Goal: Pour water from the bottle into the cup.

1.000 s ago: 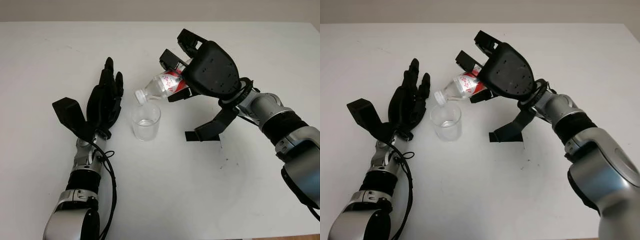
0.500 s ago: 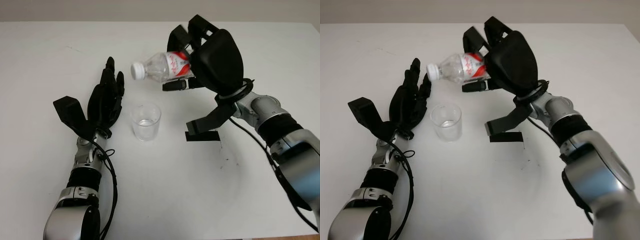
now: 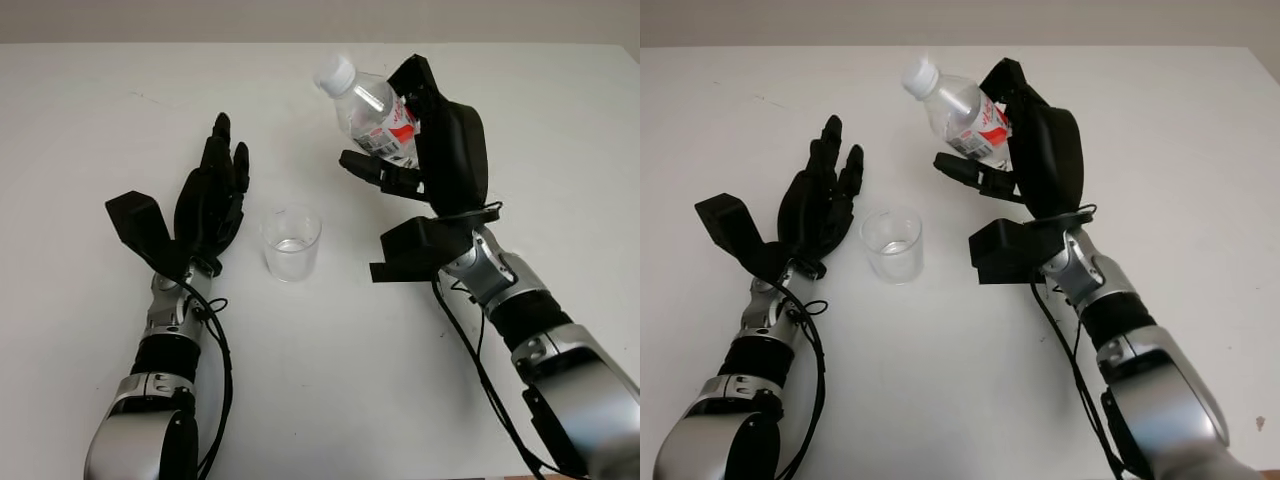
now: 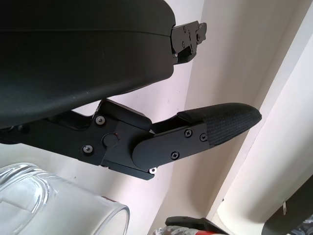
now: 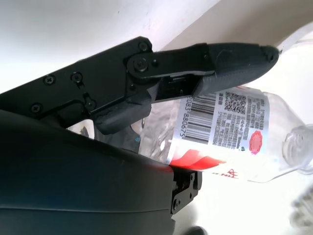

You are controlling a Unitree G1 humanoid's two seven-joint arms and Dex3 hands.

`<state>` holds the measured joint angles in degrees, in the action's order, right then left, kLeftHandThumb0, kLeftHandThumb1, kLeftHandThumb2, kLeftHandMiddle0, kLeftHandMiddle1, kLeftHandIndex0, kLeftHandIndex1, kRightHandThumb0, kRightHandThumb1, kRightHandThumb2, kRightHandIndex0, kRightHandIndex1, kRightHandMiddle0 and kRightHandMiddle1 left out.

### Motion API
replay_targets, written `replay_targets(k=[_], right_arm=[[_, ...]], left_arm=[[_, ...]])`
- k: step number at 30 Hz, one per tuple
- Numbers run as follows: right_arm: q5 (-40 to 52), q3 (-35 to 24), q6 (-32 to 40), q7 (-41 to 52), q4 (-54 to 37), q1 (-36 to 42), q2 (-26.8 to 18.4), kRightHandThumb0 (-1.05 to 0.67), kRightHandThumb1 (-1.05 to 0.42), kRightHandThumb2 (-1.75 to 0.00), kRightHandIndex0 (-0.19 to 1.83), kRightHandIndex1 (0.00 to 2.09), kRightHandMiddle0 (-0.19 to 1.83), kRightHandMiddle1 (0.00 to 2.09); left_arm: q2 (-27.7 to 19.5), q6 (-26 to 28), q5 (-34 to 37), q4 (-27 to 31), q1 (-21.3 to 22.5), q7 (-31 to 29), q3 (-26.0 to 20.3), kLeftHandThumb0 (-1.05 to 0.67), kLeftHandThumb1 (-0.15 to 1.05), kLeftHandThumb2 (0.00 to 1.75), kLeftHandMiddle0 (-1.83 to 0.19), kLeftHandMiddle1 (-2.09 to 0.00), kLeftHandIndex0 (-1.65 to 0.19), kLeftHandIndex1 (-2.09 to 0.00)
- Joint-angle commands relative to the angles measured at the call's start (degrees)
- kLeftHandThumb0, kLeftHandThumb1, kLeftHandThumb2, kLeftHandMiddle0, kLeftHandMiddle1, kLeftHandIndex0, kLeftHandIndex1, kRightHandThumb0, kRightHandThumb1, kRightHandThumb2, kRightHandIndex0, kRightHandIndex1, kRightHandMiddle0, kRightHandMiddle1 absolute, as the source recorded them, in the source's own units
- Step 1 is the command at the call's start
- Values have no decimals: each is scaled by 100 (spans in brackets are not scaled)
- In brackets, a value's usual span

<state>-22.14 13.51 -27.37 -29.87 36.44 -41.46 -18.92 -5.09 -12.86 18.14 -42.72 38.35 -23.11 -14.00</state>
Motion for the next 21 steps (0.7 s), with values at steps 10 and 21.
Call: replay_targets(k=[10, 21], right_arm=[[2540, -1164, 3858, 2488, -3915, 1673, 643, -42, -105, -39, 117, 209, 94, 209], [2658, -1607, 5100, 2741, -5446, 2661, 766, -39, -105, -35, 74, 209, 59, 209]], left_arm=[[-24, 41, -30, -120, -134, -76, 28, -87, 105, 69, 19, 0, 19, 0], [-46, 30, -33, -142, -164, -183, 47, -89, 105, 69, 19, 0, 19, 0]])
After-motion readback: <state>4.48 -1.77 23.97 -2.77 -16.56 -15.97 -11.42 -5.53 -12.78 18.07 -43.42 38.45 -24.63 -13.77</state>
